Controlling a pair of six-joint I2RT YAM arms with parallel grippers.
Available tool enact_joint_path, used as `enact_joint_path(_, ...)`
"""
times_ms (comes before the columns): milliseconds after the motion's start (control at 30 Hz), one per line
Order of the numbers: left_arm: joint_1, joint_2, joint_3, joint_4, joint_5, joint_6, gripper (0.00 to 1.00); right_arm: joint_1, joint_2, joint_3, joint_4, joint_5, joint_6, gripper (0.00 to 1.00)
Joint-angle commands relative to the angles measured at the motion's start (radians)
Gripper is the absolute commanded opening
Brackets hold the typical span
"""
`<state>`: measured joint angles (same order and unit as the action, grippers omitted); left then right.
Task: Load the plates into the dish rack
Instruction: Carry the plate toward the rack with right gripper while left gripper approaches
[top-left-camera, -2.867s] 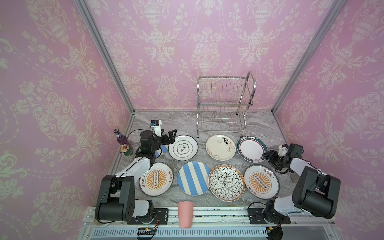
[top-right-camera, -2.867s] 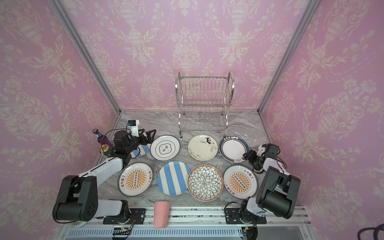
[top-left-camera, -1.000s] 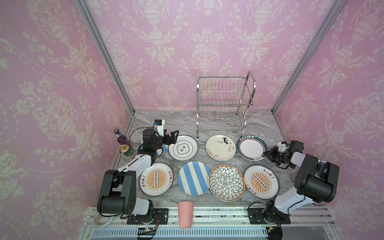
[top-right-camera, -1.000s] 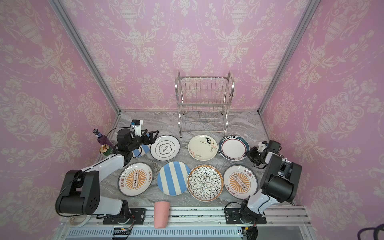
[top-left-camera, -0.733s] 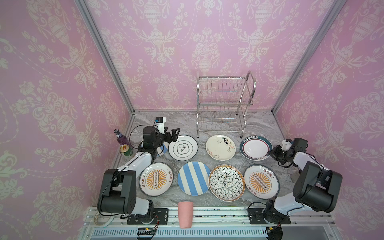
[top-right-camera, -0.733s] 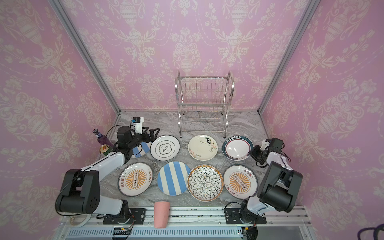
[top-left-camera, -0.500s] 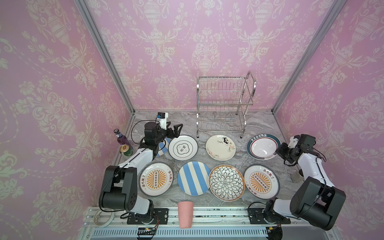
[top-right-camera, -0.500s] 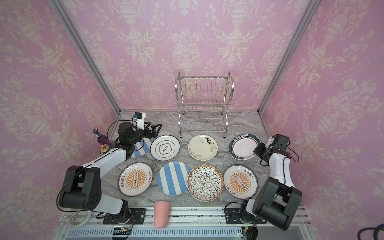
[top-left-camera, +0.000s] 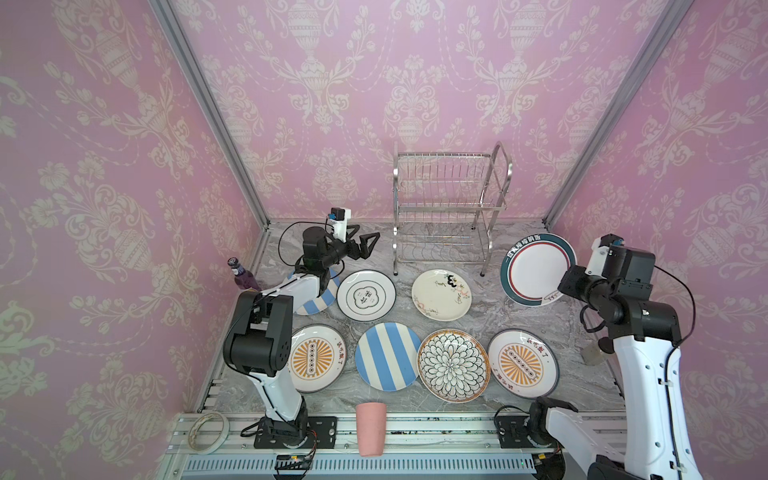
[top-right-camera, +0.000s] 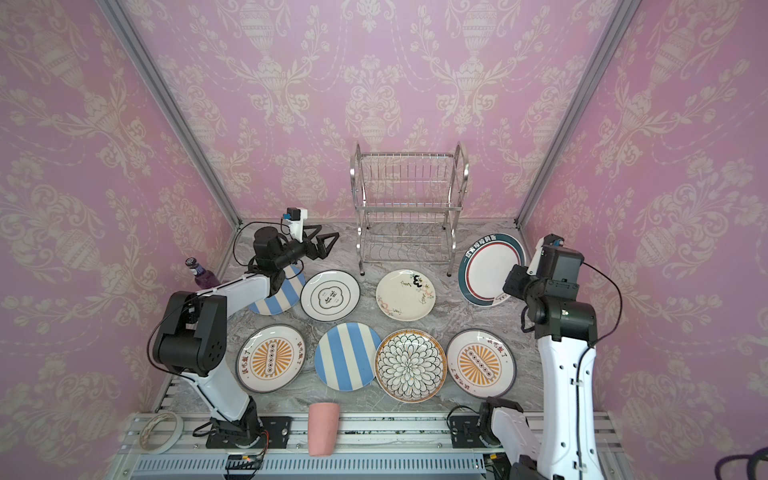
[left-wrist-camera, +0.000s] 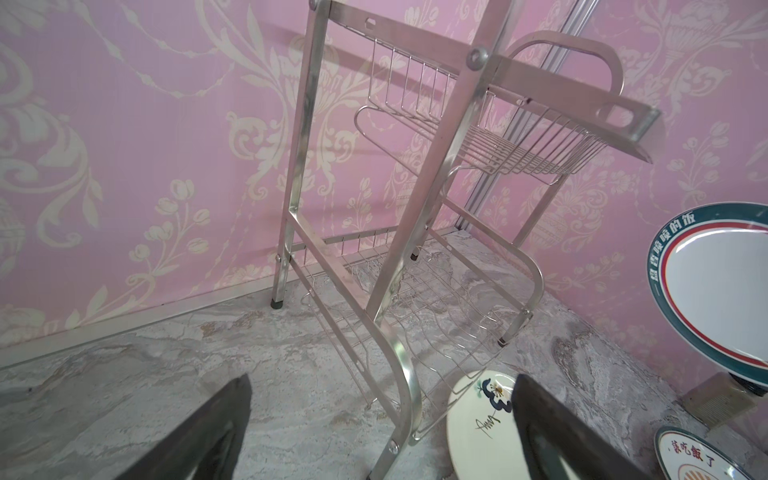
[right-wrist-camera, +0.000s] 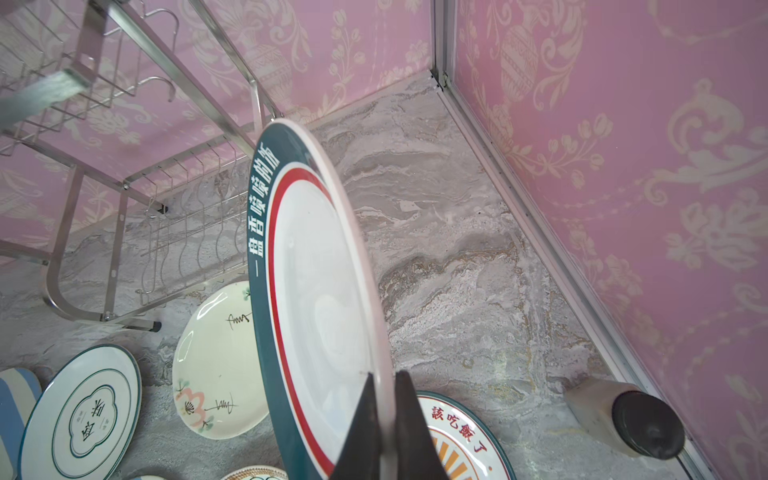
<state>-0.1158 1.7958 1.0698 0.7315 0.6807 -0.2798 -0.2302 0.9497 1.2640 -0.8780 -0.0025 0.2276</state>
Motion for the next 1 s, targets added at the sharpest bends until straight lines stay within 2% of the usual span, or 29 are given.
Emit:
enact_joint_path(0, -0.011, 0.074, 0.068, 0.081, 0.081, -0.025, 0.99, 0.053, -0.038, 0.06, -0.053, 0.026, -0.016, 0.0)
enact_joint_path(133, -0.041, 0.131, 0.152, 0.054, 0.126, -0.008, 0.99, 0.103, -0.04, 0.115, -0.067, 0.02, -0.035, 0.0)
enact_joint_path(300, -0.088, 0.188, 0.23, -0.027, 0.095, 0.082, 0.99, 0.119, -0.053, 0.151, -0.073, 0.013, -0.064, 0.0)
enact_joint_path(633, -0.12, 0.319, 0.415, -0.058, 0.124, 0.084, 0.99, 0.134, -0.039, 0.221, -0.047, 0.014, -0.101, 0.0)
enact_joint_path(967, -0.154, 0.385, 0.517, -0.13, 0.17, 0.121, 0.99, 0.138, -0.001, 0.22, -0.002, 0.041, -0.146, 0.0)
